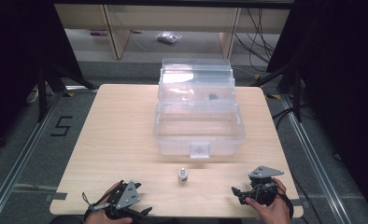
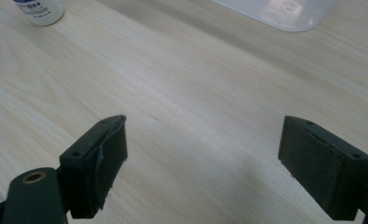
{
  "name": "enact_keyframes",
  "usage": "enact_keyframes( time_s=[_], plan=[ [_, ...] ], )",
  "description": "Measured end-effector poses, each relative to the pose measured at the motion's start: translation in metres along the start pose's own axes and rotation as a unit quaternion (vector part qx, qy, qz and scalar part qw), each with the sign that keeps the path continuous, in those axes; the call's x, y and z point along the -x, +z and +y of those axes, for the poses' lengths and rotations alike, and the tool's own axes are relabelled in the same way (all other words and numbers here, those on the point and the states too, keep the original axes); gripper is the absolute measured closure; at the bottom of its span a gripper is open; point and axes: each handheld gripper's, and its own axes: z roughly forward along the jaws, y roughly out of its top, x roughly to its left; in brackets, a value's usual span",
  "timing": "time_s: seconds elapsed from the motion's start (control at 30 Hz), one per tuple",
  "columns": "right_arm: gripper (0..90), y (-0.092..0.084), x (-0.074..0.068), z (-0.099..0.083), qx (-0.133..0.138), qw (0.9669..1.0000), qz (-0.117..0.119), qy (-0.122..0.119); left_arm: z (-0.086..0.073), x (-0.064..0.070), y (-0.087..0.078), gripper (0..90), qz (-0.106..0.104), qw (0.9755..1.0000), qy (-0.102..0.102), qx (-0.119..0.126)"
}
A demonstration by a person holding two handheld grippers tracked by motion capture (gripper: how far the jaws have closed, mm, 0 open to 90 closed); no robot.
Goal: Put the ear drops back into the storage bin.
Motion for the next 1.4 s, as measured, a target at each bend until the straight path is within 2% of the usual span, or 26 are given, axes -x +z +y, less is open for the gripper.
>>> enact_keyframes(
  time_s=[0.07,0.1,0.13,0.17,0.2,0.27,0.3,0.37,0.47,0.5,0.53,0.57,0.6,0.67,0.73,0.83,0.93,1.0,1.03,1.07,1.1,1.17,1.23,1.3,1.33,1.4],
  plan=[
    [16.4,0.000,0.000,0.000,0.000,1.0000,0.000,0.001,0.000,0.000,0.000,15.2,0.000,1.0000,0.000,0.000],
    [16.4,0.000,-0.004,0.001,-0.010,0.9998,-0.002,0.020,0.000,0.000,0.000,15.2,0.000,1.0000,0.000,0.000],
    [16.4,0.000,-0.004,0.001,-0.010,0.9998,-0.002,0.020,0.000,0.000,0.000,15.2,0.000,1.0000,0.000,0.000],
    [16.4,0.002,-0.001,0.001,0.001,1.0000,-0.005,-0.008,0.000,0.000,0.000,15.2,0.000,1.0000,0.001,-0.001],
    [16.4,0.002,-0.004,0.002,-0.011,0.9999,0.001,0.004,0.000,0.000,0.001,15.2,0.000,1.0000,0.002,-0.001],
    [16.4,0.002,-0.004,0.003,-0.013,0.9999,0.004,0.008,0.000,0.001,0.001,15.2,-0.001,1.0000,-0.006,-0.003],
    [16.4,0.003,-0.005,0.004,-0.012,0.9999,0.008,0.000,0.000,0.000,0.000,15.2,0.000,1.0000,0.003,-0.004],
    [16.6,0.005,-0.006,0.005,-0.014,0.9998,0.008,-0.010,0.000,0.000,0.000,15.2,0.001,1.0000,0.002,-0.002],
    [16.6,0.004,-0.010,0.009,-0.023,0.9997,0.012,-0.001,0.000,0.000,0.001,15.2,0.001,1.0000,0.002,-0.002],
    [16.7,0.007,-0.011,0.009,-0.009,0.9998,0.017,0.000,-0.001,0.001,0.001,15.2,-0.001,1.0000,-0.008,-0.002],
    [16.7,0.007,-0.010,0.009,-0.010,0.9998,0.016,-0.007,-0.001,0.001,0.001,15.2,-0.001,1.0000,-0.008,-0.002],
    [16.7,0.006,-0.013,0.010,-0.015,0.9997,0.021,0.001,0.000,0.000,0.000,15.2,0.001,1.0000,0.002,-0.007],
    [16.7,0.007,-0.012,0.011,-0.020,0.9995,0.020,-0.011,0.000,0.000,0.000,15.2,0.001,1.0000,0.002,-0.006],
    [16.7,0.007,-0.013,0.012,-0.020,0.9995,0.021,-0.011,0.000,0.000,0.000,15.2,0.001,1.0000,0.002,-0.006],
    [16.7,0.007,-0.014,0.013,-0.028,0.9991,0.023,-0.022,0.000,0.000,0.000,15.2,0.001,1.0000,0.002,-0.006],
    [16.9,0.006,-0.015,0.015,-0.027,0.9991,0.026,-0.020,0.000,0.000,0.001,15.2,0.001,1.0000,0.002,-0.006],
    [17.6,0.008,-0.014,0.018,-0.017,0.9985,0.027,-0.044,0.000,0.000,0.001,15.2,0.001,1.0000,0.002,-0.006],
    [17.7,0.008,-0.015,0.018,-0.019,0.9986,0.027,-0.042,0.000,0.000,0.001,15.2,0.001,1.0000,0.002,-0.007],
    [17.9,0.006,-0.018,0.020,-0.028,0.9987,0.030,-0.030,0.000,0.000,0.001,15.2,0.001,1.0000,0.002,-0.007],
    [18.1,0.008,-0.016,0.020,-0.018,0.9982,0.028,-0.049,0.000,0.000,0.001,15.2,0.001,1.0000,0.002,-0.007],
    [18.2,0.008,-0.019,0.020,-0.020,0.9987,0.030,-0.035,0.000,0.000,0.001,15.2,0.001,1.0000,0.002,-0.007],
    [18.4,0.009,-0.017,0.021,-0.020,0.9979,0.032,-0.053,0.000,0.000,0.001,15.2,0.002,1.0000,0.002,-0.007],
    [18.5,0.009,-0.019,0.020,-0.020,0.9984,0.030,-0.043,0.000,0.000,0.001,15.2,0.001,1.0000,0.002,-0.006],
    [18.7,0.007,-0.022,0.021,-0.035,0.9983,0.034,-0.031,0.000,-0.001,0.001,15.2,0.002,1.0000,0.003,-0.008],
    [18.7,0.009,-0.019,0.022,-0.025,0.9975,0.034,-0.057,0.000,0.000,0.001,15.2,0.002,1.0000,0.002,-0.008],
    [19.1,0.008,-0.022,0.024,-0.033,0.9978,0.036,-0.044,0.000,-0.001,0.001,15.2,0.002,0.9999,0.004,-0.009]
  ],
)
